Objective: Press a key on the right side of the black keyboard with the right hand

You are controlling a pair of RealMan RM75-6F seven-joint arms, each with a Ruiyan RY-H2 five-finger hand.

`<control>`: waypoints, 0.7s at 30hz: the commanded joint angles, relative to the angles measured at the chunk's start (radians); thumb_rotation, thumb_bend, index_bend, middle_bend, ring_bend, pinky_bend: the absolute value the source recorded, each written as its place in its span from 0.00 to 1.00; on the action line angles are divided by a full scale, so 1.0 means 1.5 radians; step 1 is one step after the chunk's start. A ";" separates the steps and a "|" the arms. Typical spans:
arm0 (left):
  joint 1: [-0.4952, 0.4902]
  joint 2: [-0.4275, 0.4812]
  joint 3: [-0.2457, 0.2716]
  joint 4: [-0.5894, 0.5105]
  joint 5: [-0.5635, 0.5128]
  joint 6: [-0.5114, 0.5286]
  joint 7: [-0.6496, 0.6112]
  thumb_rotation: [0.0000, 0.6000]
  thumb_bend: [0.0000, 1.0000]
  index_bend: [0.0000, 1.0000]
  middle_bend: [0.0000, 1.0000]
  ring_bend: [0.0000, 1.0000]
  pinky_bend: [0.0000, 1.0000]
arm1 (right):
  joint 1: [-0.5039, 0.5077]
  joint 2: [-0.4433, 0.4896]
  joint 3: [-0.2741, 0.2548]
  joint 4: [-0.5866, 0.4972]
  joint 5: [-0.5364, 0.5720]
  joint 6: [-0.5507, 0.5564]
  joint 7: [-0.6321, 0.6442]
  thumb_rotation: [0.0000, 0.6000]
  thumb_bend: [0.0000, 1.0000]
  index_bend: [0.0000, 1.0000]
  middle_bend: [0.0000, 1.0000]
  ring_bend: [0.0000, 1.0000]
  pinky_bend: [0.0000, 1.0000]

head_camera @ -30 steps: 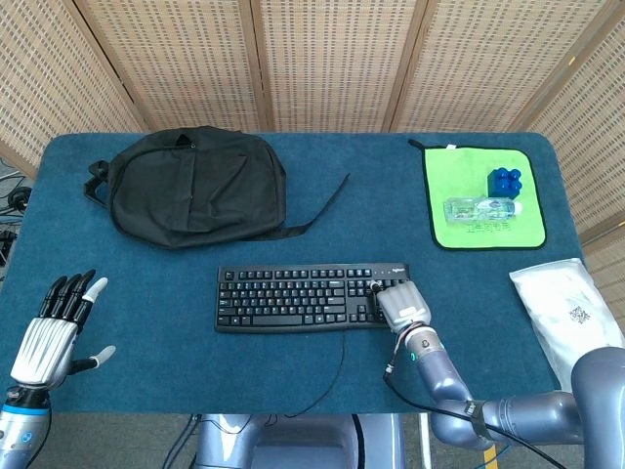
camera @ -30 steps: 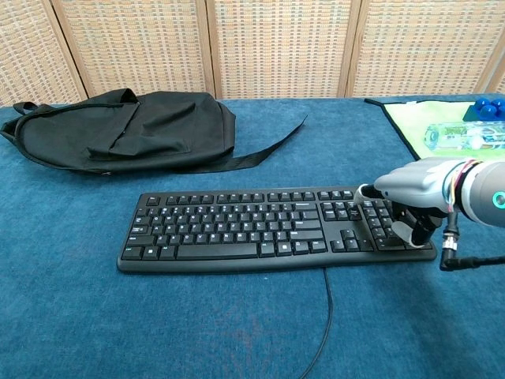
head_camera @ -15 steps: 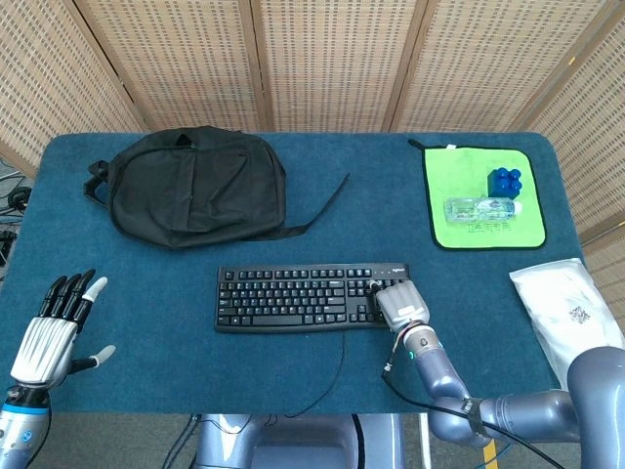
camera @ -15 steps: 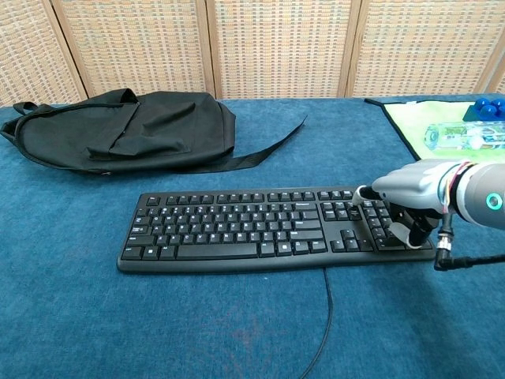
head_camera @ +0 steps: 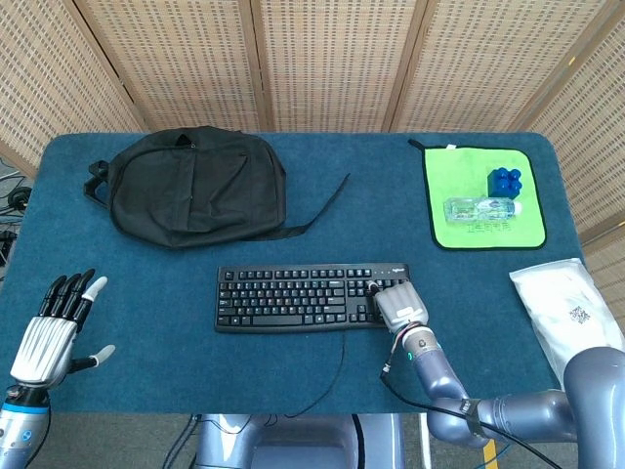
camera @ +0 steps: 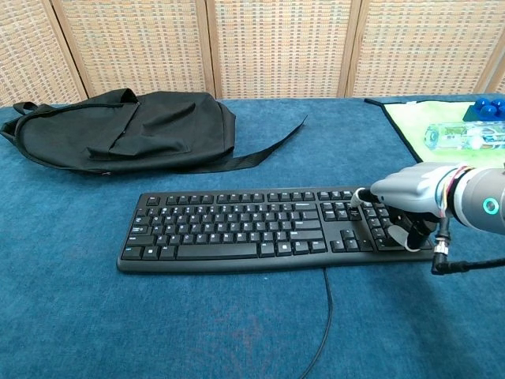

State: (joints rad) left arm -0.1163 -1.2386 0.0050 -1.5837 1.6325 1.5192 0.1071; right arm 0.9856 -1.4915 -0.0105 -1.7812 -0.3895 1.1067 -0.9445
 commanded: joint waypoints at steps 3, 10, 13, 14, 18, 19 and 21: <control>0.000 0.000 0.000 0.000 -0.001 0.000 0.000 1.00 0.00 0.00 0.00 0.00 0.00 | 0.000 0.002 0.001 -0.003 -0.001 0.003 -0.001 1.00 0.67 0.09 0.72 0.63 0.47; 0.000 0.000 0.000 -0.002 0.000 0.001 0.001 1.00 0.00 0.00 0.00 0.00 0.00 | 0.000 0.008 0.001 -0.011 -0.004 0.010 -0.004 1.00 0.67 0.09 0.72 0.63 0.47; 0.000 0.001 0.000 -0.002 0.001 0.001 0.000 1.00 0.00 0.00 0.00 0.00 0.00 | -0.001 0.014 0.002 -0.019 -0.010 0.018 -0.005 1.00 0.67 0.09 0.72 0.63 0.47; 0.000 0.001 0.000 -0.002 0.001 0.001 0.000 1.00 0.00 0.00 0.00 0.00 0.00 | -0.002 0.016 0.002 -0.021 -0.012 0.020 -0.005 1.00 0.67 0.09 0.72 0.63 0.47; 0.001 0.002 0.000 -0.002 0.001 0.002 -0.001 1.00 0.00 0.00 0.00 0.00 0.00 | -0.006 0.026 0.002 -0.038 -0.026 0.035 -0.003 1.00 0.67 0.09 0.72 0.63 0.47; 0.001 0.002 0.000 -0.003 0.001 0.003 -0.002 1.00 0.00 0.00 0.00 0.00 0.00 | -0.008 0.031 0.002 -0.044 -0.033 0.040 -0.002 1.00 0.67 0.09 0.72 0.63 0.47; 0.001 0.003 0.000 -0.003 0.001 0.004 -0.003 1.00 0.00 0.00 0.00 0.00 0.00 | -0.013 0.040 0.000 -0.054 -0.049 0.050 0.001 1.00 0.67 0.09 0.72 0.63 0.47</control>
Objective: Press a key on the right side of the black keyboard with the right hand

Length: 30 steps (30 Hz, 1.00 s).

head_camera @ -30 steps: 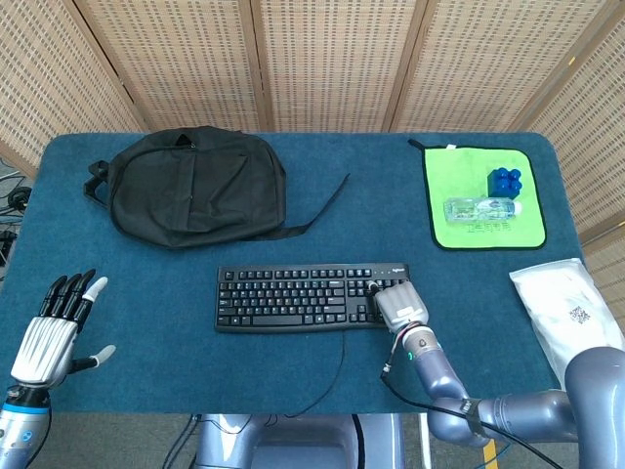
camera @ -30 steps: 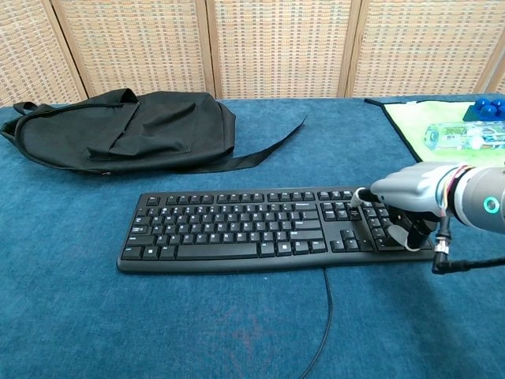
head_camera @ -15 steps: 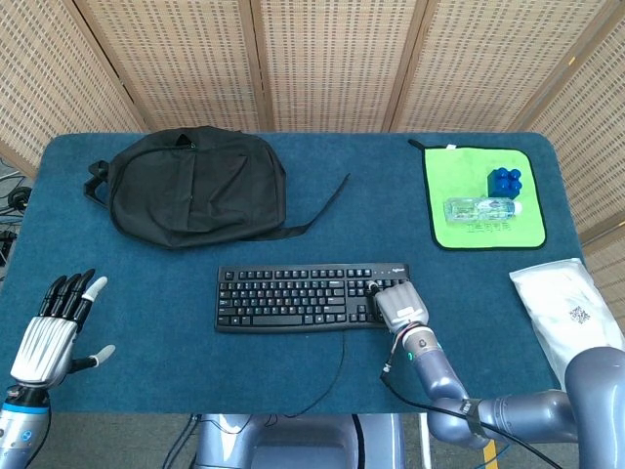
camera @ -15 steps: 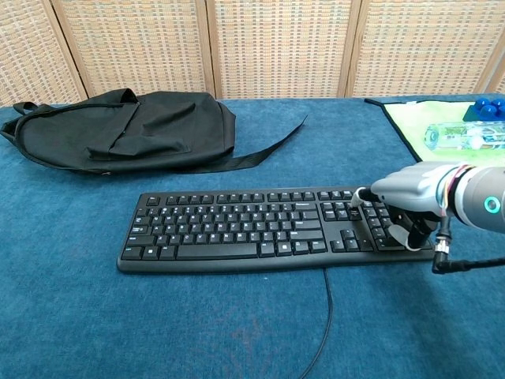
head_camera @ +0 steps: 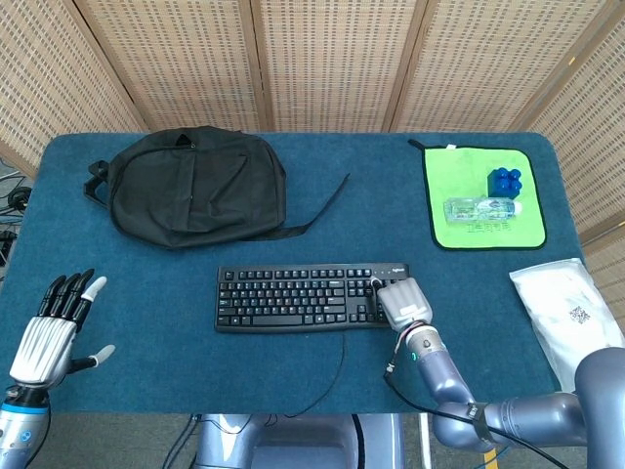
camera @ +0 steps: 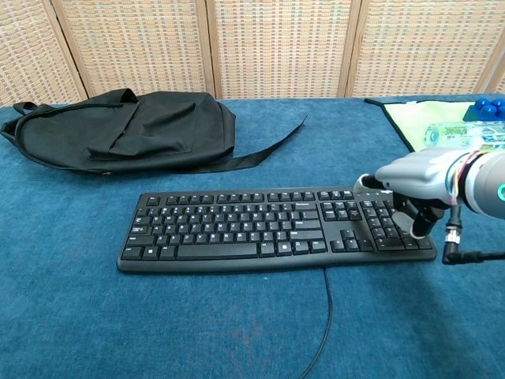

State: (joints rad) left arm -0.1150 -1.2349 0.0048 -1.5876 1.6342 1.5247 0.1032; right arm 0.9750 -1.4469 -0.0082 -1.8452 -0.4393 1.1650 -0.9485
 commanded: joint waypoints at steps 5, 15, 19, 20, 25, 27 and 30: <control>0.000 0.001 0.000 0.000 0.001 0.001 -0.002 1.00 0.00 0.00 0.00 0.00 0.00 | -0.039 0.043 -0.012 -0.045 -0.087 0.050 0.044 1.00 0.67 0.09 0.66 0.60 0.47; 0.001 0.001 -0.001 0.000 -0.002 0.002 -0.001 1.00 0.00 0.00 0.00 0.00 0.00 | -0.214 0.134 -0.095 -0.054 -0.426 0.184 0.289 1.00 0.50 0.00 0.25 0.19 0.41; 0.001 -0.001 -0.001 -0.001 -0.003 0.001 0.003 1.00 0.00 0.00 0.00 0.00 0.00 | -0.293 0.158 -0.134 -0.008 -0.558 0.255 0.397 1.00 0.43 0.00 0.12 0.07 0.33; 0.001 -0.001 -0.001 -0.001 -0.002 0.001 0.003 1.00 0.00 0.00 0.00 0.00 0.00 | -0.305 0.160 -0.138 0.001 -0.574 0.266 0.411 1.00 0.42 0.00 0.09 0.04 0.31; 0.002 -0.005 0.001 0.000 0.002 0.003 0.013 1.00 0.00 0.00 0.00 0.00 0.00 | -0.379 0.168 -0.163 0.070 -0.669 0.354 0.489 1.00 0.34 0.00 0.00 0.00 0.18; 0.003 -0.006 0.001 -0.001 0.003 0.005 0.016 1.00 0.00 0.00 0.00 0.00 0.00 | -0.412 0.165 -0.167 0.112 -0.703 0.392 0.522 1.00 0.31 0.00 0.00 0.00 0.14; 0.005 -0.006 0.001 -0.002 0.002 0.006 0.016 1.00 0.00 0.00 0.00 0.00 0.00 | -0.452 0.157 -0.161 0.164 -0.727 0.425 0.559 1.00 0.27 0.00 0.00 0.00 0.11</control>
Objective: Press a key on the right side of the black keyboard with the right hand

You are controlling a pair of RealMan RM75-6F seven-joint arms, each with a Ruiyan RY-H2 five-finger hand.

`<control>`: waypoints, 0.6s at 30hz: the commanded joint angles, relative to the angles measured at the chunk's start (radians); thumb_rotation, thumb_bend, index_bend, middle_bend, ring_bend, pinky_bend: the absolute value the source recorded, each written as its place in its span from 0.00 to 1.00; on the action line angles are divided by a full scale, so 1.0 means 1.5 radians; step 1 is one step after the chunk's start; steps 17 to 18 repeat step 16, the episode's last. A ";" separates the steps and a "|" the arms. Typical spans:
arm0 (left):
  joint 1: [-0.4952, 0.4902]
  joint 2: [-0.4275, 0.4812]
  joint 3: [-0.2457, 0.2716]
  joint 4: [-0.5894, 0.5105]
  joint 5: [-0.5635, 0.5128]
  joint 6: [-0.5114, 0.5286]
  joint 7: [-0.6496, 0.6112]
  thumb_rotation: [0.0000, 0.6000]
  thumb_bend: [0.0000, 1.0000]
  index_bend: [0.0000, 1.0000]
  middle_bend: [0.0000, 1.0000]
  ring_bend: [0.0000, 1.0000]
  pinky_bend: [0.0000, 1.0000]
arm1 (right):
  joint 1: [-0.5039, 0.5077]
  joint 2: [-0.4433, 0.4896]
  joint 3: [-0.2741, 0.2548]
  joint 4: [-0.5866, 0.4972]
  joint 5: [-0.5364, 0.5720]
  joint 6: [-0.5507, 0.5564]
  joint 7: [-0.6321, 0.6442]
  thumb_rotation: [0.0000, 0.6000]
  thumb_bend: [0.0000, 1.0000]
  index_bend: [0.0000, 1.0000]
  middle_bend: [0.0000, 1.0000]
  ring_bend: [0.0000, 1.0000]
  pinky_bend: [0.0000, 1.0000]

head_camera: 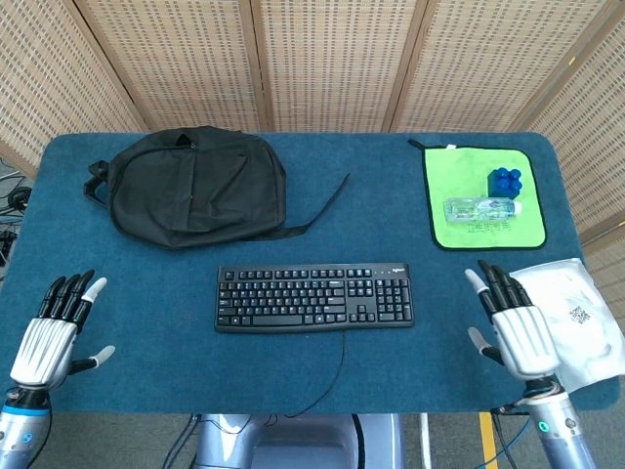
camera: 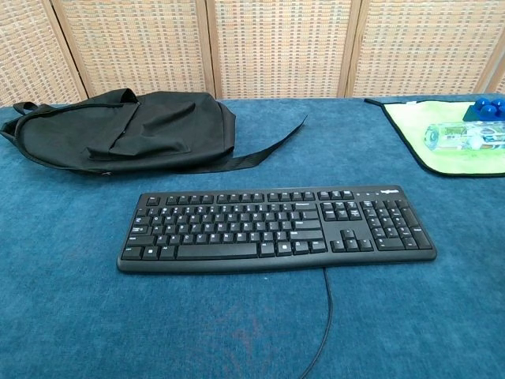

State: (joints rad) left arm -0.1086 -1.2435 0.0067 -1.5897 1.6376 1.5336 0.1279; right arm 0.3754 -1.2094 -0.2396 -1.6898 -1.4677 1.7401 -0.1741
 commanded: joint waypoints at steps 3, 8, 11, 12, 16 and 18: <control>0.001 0.000 -0.001 -0.001 -0.003 0.000 0.001 1.00 0.00 0.00 0.00 0.00 0.00 | -0.084 -0.010 0.002 0.104 -0.052 0.058 0.071 1.00 0.26 0.00 0.00 0.00 0.09; 0.000 0.000 -0.002 -0.003 -0.004 -0.002 0.004 1.00 0.00 0.00 0.00 0.00 0.00 | -0.109 -0.014 0.021 0.142 -0.065 0.065 0.102 1.00 0.26 0.00 0.00 0.00 0.07; 0.004 0.002 -0.004 -0.004 -0.005 0.007 0.003 1.00 0.00 0.00 0.00 0.00 0.00 | -0.117 -0.012 0.031 0.148 -0.074 0.060 0.110 1.00 0.26 0.00 0.00 0.00 0.07; 0.004 0.003 -0.004 -0.004 -0.005 0.008 0.002 1.00 0.00 0.00 0.00 0.00 0.00 | -0.119 -0.012 0.033 0.148 -0.076 0.058 0.110 1.00 0.26 0.00 0.00 0.00 0.07; 0.006 0.005 -0.004 -0.005 -0.005 0.010 -0.001 1.00 0.00 0.00 0.00 0.00 0.00 | -0.124 -0.012 0.041 0.148 -0.084 0.054 0.108 1.00 0.26 0.00 0.00 0.00 0.07; 0.006 0.005 -0.004 -0.005 -0.005 0.010 -0.001 1.00 0.00 0.00 0.00 0.00 0.00 | -0.124 -0.012 0.041 0.148 -0.084 0.054 0.108 1.00 0.26 0.00 0.00 0.00 0.07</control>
